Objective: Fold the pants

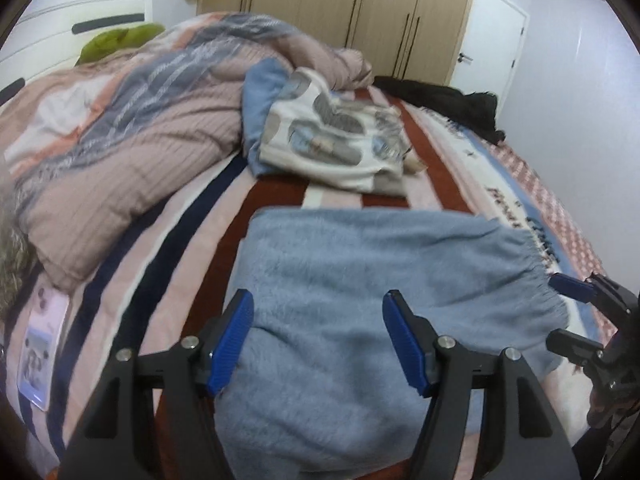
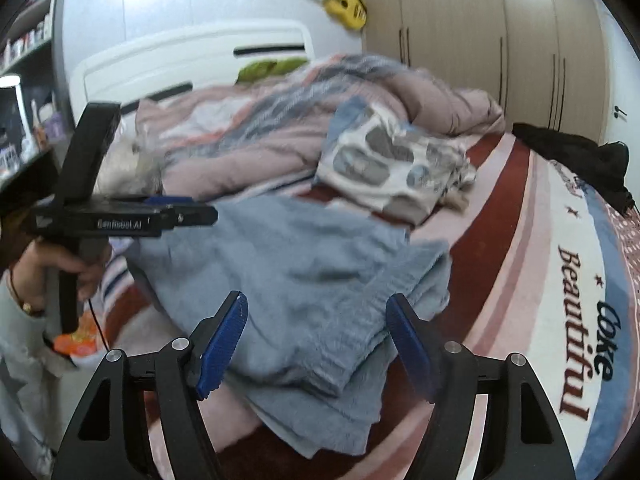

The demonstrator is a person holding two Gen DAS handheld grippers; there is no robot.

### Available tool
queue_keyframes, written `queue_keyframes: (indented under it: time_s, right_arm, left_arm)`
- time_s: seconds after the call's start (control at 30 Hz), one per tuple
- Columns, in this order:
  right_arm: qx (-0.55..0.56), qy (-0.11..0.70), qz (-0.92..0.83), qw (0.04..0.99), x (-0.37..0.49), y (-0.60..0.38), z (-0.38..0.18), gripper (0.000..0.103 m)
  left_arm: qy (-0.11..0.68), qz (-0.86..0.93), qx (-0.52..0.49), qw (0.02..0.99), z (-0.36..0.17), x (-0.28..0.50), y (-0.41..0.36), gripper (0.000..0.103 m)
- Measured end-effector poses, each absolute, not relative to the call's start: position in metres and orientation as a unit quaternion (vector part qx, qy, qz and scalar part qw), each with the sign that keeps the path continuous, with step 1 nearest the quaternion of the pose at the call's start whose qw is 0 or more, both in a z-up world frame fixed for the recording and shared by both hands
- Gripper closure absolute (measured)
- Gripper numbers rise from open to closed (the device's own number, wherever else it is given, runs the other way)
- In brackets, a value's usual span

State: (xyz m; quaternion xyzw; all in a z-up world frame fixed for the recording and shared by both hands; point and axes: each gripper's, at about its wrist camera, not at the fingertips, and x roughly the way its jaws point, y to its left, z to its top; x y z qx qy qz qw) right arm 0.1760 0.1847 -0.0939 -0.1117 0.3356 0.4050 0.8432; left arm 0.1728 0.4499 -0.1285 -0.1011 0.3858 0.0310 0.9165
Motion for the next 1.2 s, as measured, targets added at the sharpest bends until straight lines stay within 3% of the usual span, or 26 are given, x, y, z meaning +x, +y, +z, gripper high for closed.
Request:
queue_keyframes:
  time_s: [0.33, 0.63, 1.0, 1.07, 1.2]
  right_arm:
    - [-0.096, 0.365, 0.407, 0.832, 0.181, 0.177, -0.125, 0.032]
    - [-0.061, 0.362, 0.409, 0.835, 0.181, 0.153, -0.108, 0.034]
    - [-0.066, 0.299, 0.359, 0.882, 0.154, 0.054, -0.066, 0.025]
    - [-0.064, 0.287, 0.347, 0.890, 0.146, 0.027, -0.059, 0.020]
    - [-0.069, 0.258, 0.319, 0.910, 0.125, -0.026, -0.042, 0.017]
  left_arm:
    - [0.404, 0.052, -0.068, 0.911, -0.153, 0.171, 0.443, 0.040]
    - [0.358, 0.051, -0.093, 0.928, -0.109, 0.150, 0.433, 0.038]
    - [0.288, 0.032, -0.060, 0.955, -0.032, 0.120, 0.340, 0.014]
    - [0.265, 0.021, -0.043, 0.963, -0.014, 0.113, 0.309, 0.010]
    - [0.229, -0.005, -0.020, 0.973, 0.013, 0.101, 0.251, 0.006]
